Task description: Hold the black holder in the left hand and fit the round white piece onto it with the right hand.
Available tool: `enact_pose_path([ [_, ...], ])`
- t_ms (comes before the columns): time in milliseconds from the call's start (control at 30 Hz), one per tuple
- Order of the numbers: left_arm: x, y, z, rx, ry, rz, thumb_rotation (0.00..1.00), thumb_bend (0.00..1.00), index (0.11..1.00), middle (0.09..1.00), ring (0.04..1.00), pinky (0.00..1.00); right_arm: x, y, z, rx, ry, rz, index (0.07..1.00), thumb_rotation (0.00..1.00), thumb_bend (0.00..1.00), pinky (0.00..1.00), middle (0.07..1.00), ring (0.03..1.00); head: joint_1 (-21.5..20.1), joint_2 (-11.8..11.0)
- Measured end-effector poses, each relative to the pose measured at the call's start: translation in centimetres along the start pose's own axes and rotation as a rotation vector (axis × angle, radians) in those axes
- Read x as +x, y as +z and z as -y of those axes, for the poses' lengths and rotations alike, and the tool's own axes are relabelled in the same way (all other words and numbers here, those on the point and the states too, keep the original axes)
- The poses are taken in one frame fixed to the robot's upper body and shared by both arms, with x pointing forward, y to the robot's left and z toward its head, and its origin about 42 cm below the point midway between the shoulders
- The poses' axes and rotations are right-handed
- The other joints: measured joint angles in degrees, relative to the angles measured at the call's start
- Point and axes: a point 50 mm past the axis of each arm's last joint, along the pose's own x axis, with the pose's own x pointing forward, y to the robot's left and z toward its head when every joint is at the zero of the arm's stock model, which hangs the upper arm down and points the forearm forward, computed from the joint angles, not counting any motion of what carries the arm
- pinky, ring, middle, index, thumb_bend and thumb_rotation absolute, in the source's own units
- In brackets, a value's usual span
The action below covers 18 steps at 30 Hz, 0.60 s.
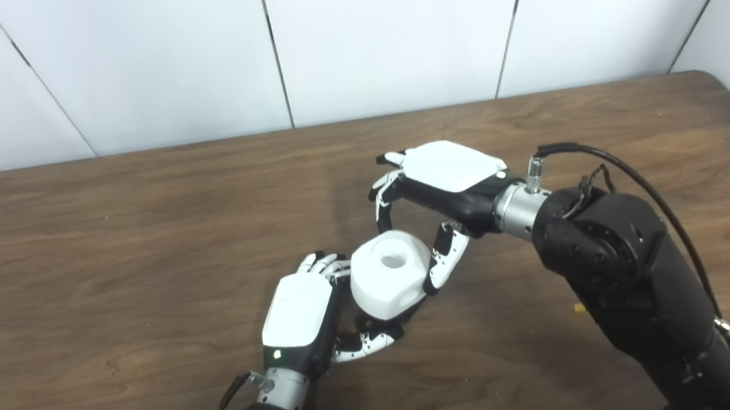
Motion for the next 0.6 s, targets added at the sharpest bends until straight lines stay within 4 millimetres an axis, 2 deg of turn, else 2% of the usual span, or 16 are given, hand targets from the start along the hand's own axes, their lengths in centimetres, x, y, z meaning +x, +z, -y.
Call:
enact_pose_path([
  [600,0.00,-0.01,0.00,0.000,0.000,0.001,0.05,0.52,0.485,0.748,0.844,0.92,0.03,-0.23,0.05,0.006,-0.001,-0.006,0.480,0.13,0.52,1.00,0.822,1.000,-0.09,0.26],
])
